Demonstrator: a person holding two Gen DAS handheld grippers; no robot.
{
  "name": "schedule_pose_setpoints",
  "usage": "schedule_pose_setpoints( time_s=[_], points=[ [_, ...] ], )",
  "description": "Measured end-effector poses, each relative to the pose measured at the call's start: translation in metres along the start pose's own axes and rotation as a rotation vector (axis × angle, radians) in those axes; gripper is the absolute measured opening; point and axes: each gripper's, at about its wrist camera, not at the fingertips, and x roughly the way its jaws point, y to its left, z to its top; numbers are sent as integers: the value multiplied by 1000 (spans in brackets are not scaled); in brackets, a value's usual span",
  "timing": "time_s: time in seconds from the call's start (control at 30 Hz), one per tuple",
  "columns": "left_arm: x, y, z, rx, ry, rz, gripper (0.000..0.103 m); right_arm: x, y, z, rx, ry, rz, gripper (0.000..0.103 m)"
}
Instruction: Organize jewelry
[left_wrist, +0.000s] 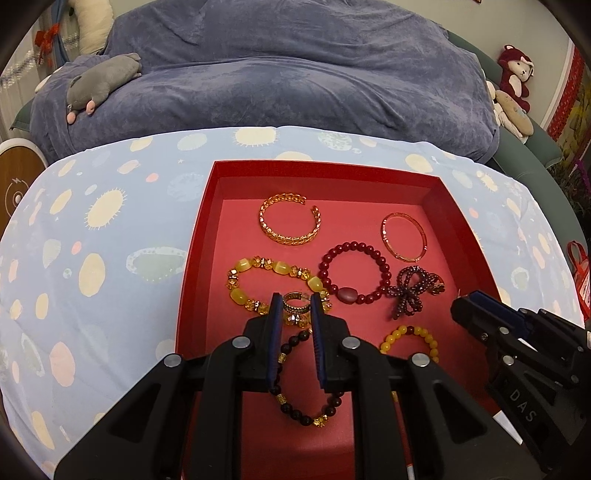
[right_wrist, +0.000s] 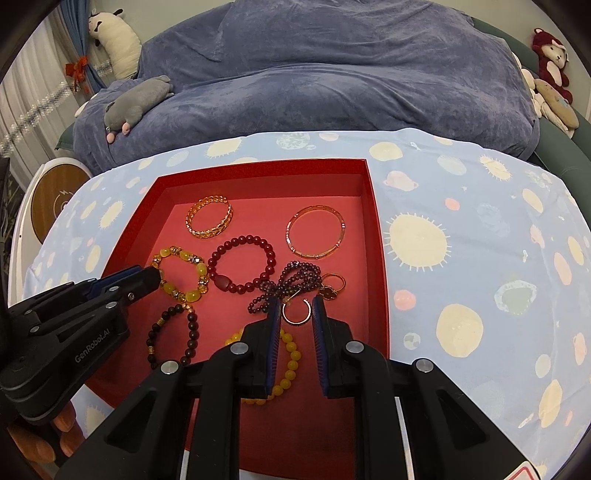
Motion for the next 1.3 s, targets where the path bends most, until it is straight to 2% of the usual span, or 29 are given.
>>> schedule_pose_setpoints(
  time_s=[0.67, 0.73, 0.87, 0.97, 1.0, 1.1, 1.3],
  points=[
    [12, -1, 0, 0, 13, 8, 15, 12, 1, 4, 7, 6, -13, 17],
    [13, -2, 1, 0, 17, 10, 17, 12, 1, 3, 8, 5, -14, 18],
    [5, -3, 0, -10, 0, 20, 35, 5, 1, 3, 11, -7, -16, 21],
    [-4, -6, -1, -3, -15, 27, 43, -6, 1, 2, 17, -24, -22, 35],
    [-7, -8, -1, 2, -18, 28, 44, -10, 1, 1, 22, -31, -23, 39],
    [-16, -11, -2, 6, -24, 25, 46, -22, 1, -1, 33, -44, -22, 43],
    [-40, -17, -11, 17, -43, 13, 46, -46, 1, -14, 52, -58, -21, 45]
  ],
)
